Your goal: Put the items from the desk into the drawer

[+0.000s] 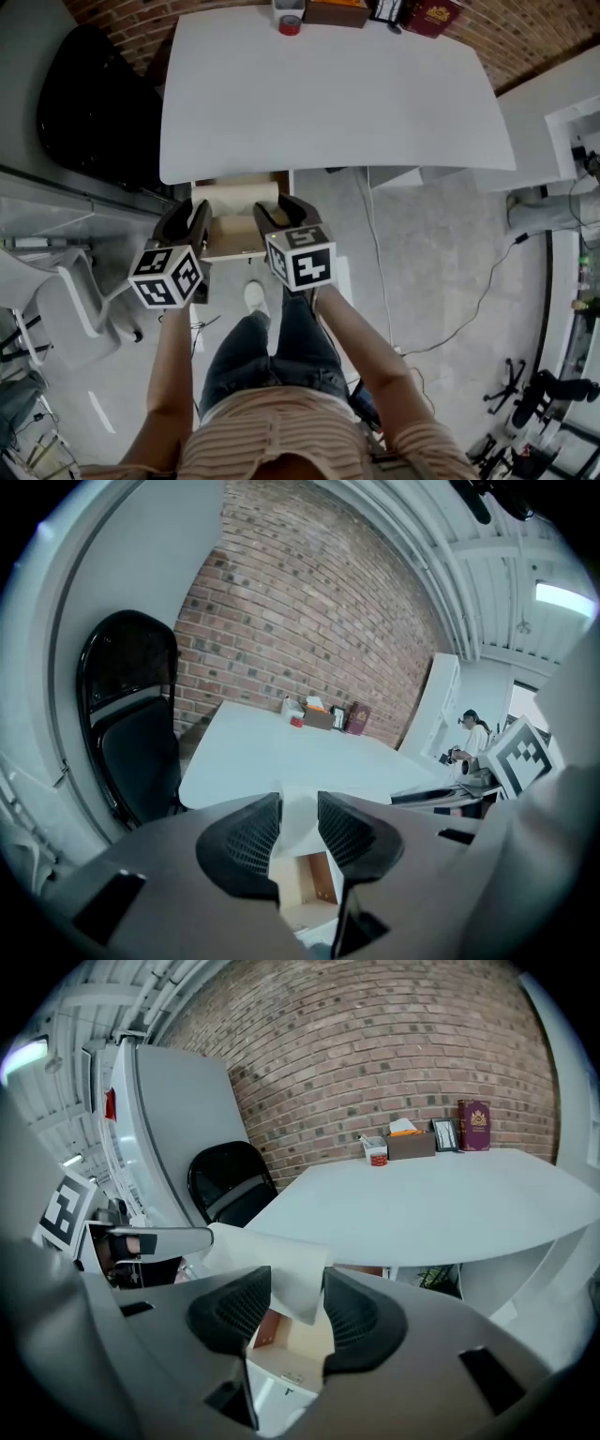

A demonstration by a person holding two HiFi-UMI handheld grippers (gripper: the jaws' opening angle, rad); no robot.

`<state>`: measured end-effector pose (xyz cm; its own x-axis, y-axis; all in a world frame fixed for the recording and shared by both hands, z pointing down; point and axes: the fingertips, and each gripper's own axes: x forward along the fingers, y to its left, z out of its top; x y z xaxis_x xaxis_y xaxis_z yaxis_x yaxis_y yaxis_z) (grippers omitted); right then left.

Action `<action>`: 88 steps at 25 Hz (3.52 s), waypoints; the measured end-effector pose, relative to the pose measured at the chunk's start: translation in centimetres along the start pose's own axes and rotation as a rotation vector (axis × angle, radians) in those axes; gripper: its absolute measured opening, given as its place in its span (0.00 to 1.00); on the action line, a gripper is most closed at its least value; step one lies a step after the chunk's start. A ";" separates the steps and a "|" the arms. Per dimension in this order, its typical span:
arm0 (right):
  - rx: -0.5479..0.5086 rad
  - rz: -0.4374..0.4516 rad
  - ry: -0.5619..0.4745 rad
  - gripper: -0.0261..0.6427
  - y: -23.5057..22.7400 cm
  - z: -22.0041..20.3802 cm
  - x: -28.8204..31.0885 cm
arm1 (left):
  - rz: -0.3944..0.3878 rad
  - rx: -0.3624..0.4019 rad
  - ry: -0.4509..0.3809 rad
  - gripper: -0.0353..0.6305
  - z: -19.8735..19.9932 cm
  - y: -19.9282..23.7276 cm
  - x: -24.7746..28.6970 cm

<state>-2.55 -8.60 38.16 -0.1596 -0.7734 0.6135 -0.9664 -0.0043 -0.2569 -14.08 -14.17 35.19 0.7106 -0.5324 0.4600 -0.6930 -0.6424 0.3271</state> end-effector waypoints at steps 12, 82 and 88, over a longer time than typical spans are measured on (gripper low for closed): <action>-0.007 0.015 0.060 0.32 3.0 -7.1 2.8 | 0.012 -0.071 0.039 0.25 -7.0 3.9 -1.7; 0.025 -0.175 0.243 0.30 -8.5 -21.1 27.2 | 0.202 -0.164 0.283 0.24 -25.5 16.8 20.8; 0.052 -0.179 0.256 0.30 -9.0 -21.3 27.5 | 0.209 -0.154 0.307 0.24 -25.6 16.8 21.7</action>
<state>-2.50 -16.33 73.28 -0.0400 -0.5729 0.8186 -0.9732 -0.1632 -0.1618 -13.42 -22.35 71.81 0.4992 -0.4381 0.7476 -0.8454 -0.4354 0.3094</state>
